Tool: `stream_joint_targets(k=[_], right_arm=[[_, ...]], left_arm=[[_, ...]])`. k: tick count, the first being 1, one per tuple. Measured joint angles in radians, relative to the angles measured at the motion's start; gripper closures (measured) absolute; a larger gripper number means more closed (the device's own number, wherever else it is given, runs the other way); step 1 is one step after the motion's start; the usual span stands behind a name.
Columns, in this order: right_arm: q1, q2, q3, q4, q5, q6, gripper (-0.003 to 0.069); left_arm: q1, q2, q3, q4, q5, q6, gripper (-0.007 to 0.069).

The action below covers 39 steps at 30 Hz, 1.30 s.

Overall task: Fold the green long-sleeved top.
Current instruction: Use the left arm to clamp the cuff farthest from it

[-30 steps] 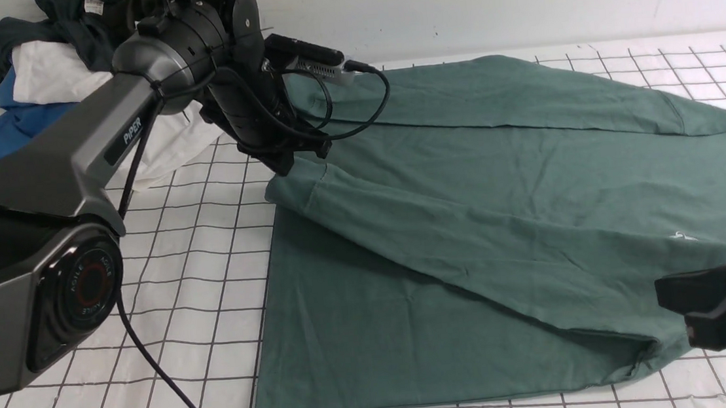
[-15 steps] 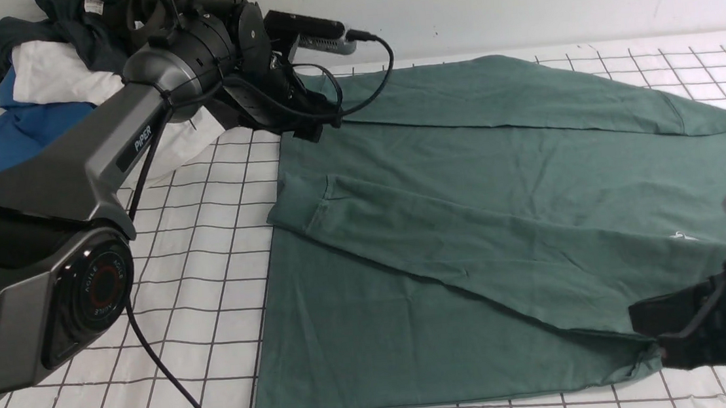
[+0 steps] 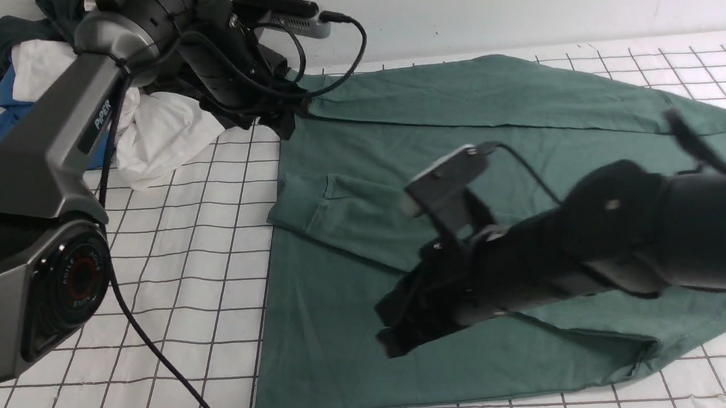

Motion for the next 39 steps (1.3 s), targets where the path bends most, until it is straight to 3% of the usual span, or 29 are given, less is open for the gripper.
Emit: stream_joint_targets(k=[10,16,20,24,27,31,32,34,39], right_arm=[[0.193,0.202,-0.205,-0.184,0.044,0.050,0.0651],[0.259,0.220,-0.216,-0.333,-0.018,0.110,0.0540],[0.262,0.269,-0.216,-0.426,-0.084,0.150,0.0395],[0.262,0.294,-0.222,-0.453,-0.122,0.155,0.0340],[0.262,0.300,-0.222,-0.456,-0.149,0.155,0.0368],[0.263,0.302,-0.222,-0.454,-0.164,0.155,0.0506],[0.263,0.302,-0.222,-0.454,-0.162,0.155,0.0587],[0.264,0.298,-0.222,-0.455,-0.154,0.155,0.0639],[0.275,0.254,-0.222,-0.452,-0.074,0.155,0.0655]], left_arm=[[0.006,-0.128,0.004,0.004,0.017,-0.029,0.0202],[0.007,-0.289,0.151,0.043,0.016,-0.029,0.0231],[0.007,-0.406,0.369,0.046,0.018,-0.020,0.0267],[0.007,-0.425,0.464,0.046,0.018,-0.017,0.0284],[0.007,-0.425,0.491,0.047,0.017,-0.017,0.0286],[0.007,-0.426,0.492,0.047,0.016,-0.017,0.0286],[0.007,-0.426,0.492,0.047,0.016,-0.017,0.0286],[0.007,-0.426,0.492,0.047,0.016,-0.017,0.0286],[0.007,-0.424,0.492,0.030,-0.005,-0.017,0.0286]])
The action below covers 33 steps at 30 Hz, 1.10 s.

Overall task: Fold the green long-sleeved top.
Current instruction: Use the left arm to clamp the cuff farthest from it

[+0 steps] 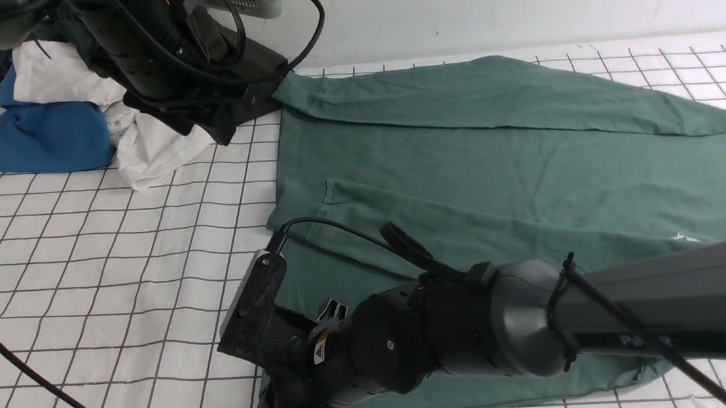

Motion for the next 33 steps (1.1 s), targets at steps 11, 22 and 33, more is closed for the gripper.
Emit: stream_joint_targets(k=[11,22,33], right_arm=[[0.041,-0.022,0.000,0.065,0.086,0.008,0.0582],[-0.073,-0.192,0.001,-0.002,0.350,0.257,0.0332],[-0.209,-0.232,0.008,-0.081,0.569,0.430,0.0335]], left_arm=[[0.001,0.127,-0.002,-0.053,-0.270,-0.004,0.0274],[0.065,0.394,-0.381,-0.198,-0.353,-0.003,0.0061],[0.092,0.803,-0.789,-0.319,-0.453,-0.095,0.0052]])
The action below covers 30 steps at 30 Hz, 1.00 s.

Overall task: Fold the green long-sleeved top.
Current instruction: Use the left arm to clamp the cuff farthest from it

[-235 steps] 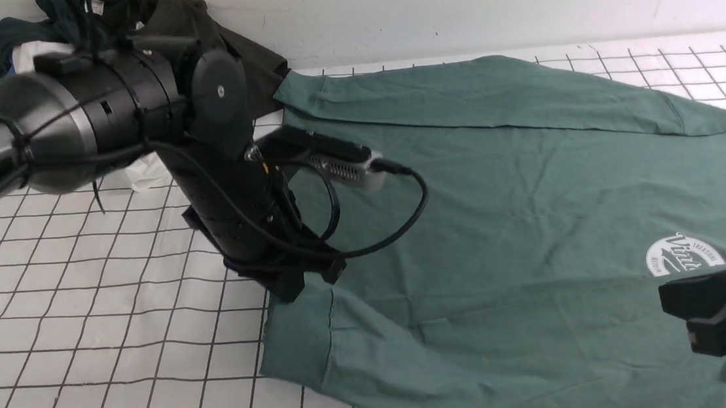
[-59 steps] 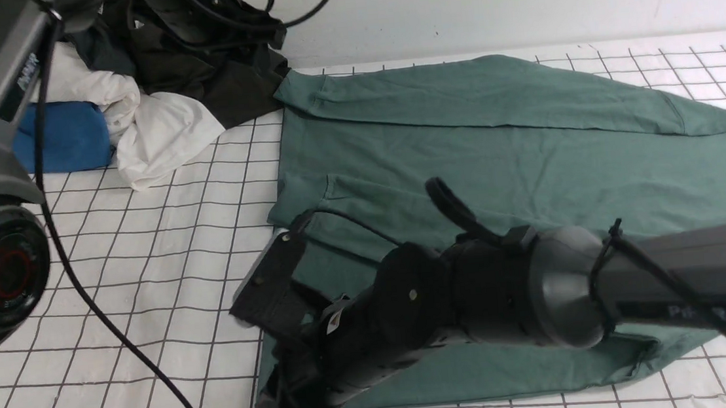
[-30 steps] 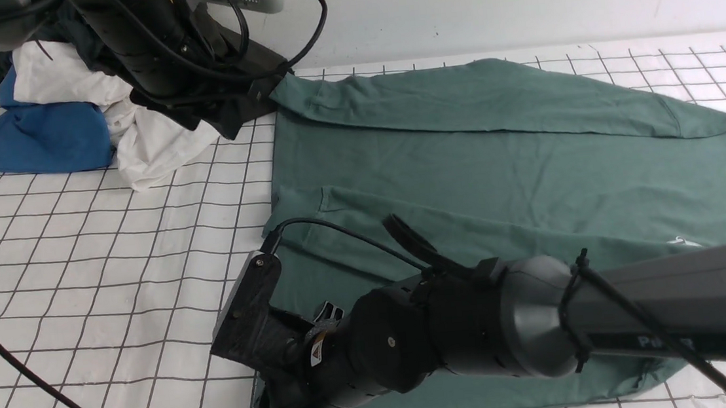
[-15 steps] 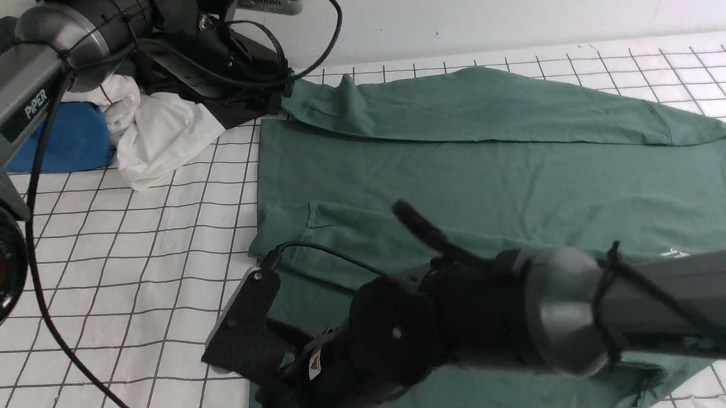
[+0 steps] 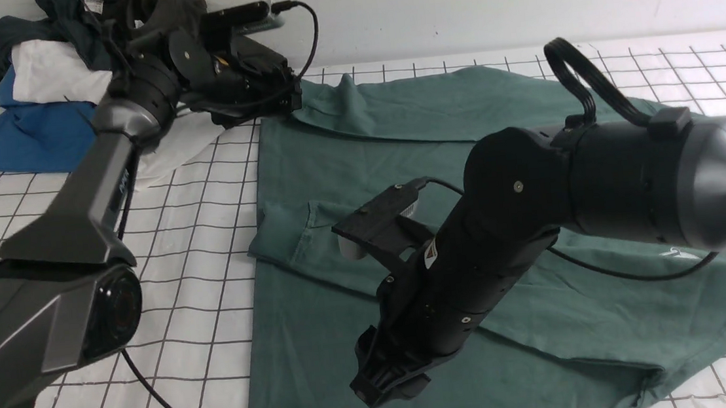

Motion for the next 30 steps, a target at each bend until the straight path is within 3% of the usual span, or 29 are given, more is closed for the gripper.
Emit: stream_joint_targets(k=[7,10,11,12,15,18,27,30], right_arm=[[0.000,0.000,0.000,-0.003,0.027,0.006,0.0396],[0.000,0.000,0.000,-0.009,0.028,0.007,0.0421],[0.000,0.000,0.000,-0.017,0.026,0.010,0.0424],[0.000,0.000,0.000,-0.019,0.025,0.010,0.0424],[0.000,0.000,0.000,-0.055,0.021,0.010,0.0427],[0.000,0.000,0.000,-0.081,0.020,0.010,0.0427],[0.000,-0.057,0.000,-0.193,0.025,0.094,0.0428],[0.000,-0.090,0.000,-0.270,0.026,0.157,0.0428]], left_arm=[[0.000,0.063,-0.010,-0.084,-0.188,-0.012,0.0108],[0.000,0.078,-0.012,-0.090,-0.221,-0.014,0.0217],[0.000,0.085,-0.012,-0.095,-0.230,-0.009,0.0286],[0.000,0.085,-0.012,-0.096,-0.232,-0.007,0.0298],[0.000,0.089,-0.012,-0.149,-0.248,0.031,0.0513],[0.000,0.088,-0.012,-0.212,-0.259,0.082,0.0606],[0.002,0.027,-0.012,-0.270,-0.138,0.128,0.0631],[0.003,0.006,-0.017,-0.247,-0.123,0.118,0.0590]])
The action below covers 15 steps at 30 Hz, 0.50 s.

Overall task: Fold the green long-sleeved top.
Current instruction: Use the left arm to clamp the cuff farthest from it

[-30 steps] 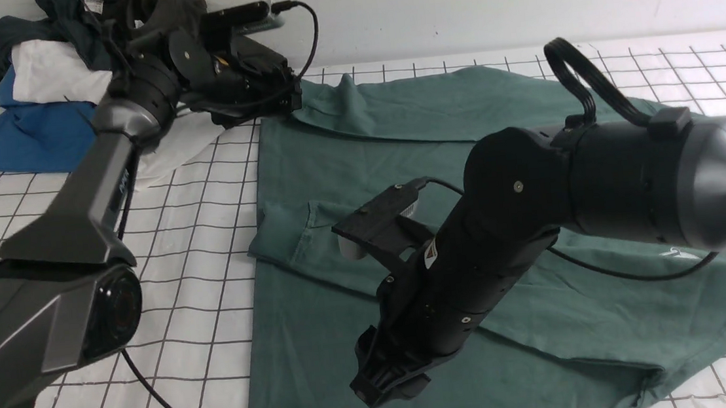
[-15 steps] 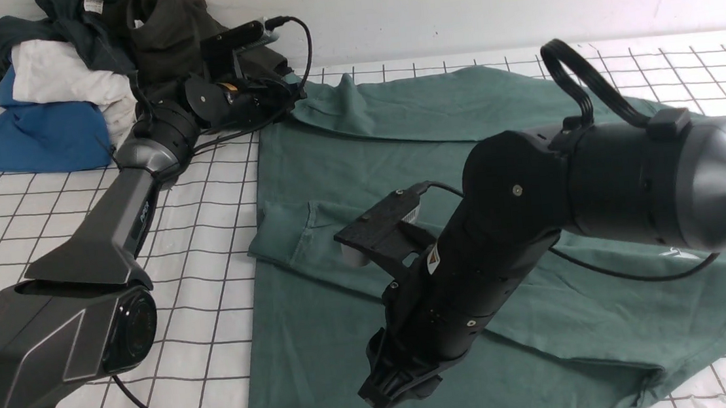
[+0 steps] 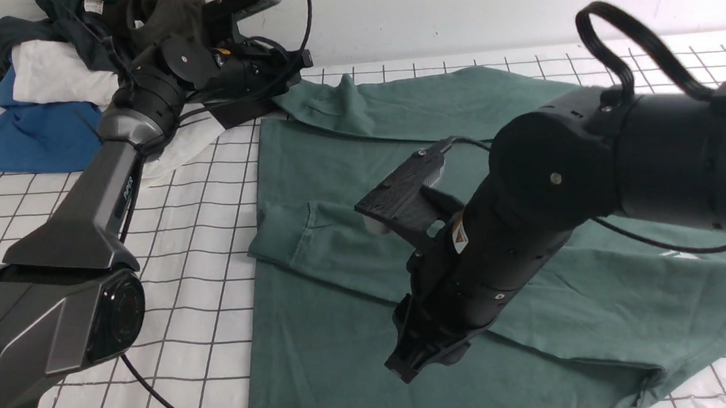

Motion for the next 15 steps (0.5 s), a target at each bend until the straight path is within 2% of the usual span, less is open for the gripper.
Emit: stream_joint_targets(k=[2,3,4,6,7,9,12,15], right_arm=[[0.000,-0.010,0.000,-0.026,0.002,0.024,0.0428],[0.000,-0.010,0.000,-0.031,0.003,0.028,0.0428],[0.000,-0.011,0.000,-0.037,0.008,0.035,0.0428],[0.000,-0.011,0.000,-0.041,0.011,0.041,0.0428],[0.000,-0.011,0.001,-0.041,0.016,0.047,0.0428],[0.000,-0.011,0.001,-0.039,0.017,0.056,0.0428],[0.000,-0.011,0.001,-0.031,0.018,0.061,0.0428],[0.000,-0.011,0.001,-0.020,0.023,0.063,0.0428]], left_arm=[[-0.004,0.009,-0.001,0.021,-0.018,0.025,0.0500],[-0.006,0.012,-0.001,0.021,-0.022,0.030,0.0489],[-0.011,0.029,-0.001,0.027,-0.058,0.045,0.0405],[-0.018,0.049,-0.001,0.028,-0.103,0.047,0.0316],[-0.026,0.067,-0.001,0.030,-0.139,0.044,0.0229],[-0.040,0.092,0.001,0.032,-0.189,0.027,0.0130],[-0.054,0.110,0.002,0.045,-0.248,0.003,0.0089],[-0.063,0.118,0.002,0.083,-0.290,-0.030,0.0094]])
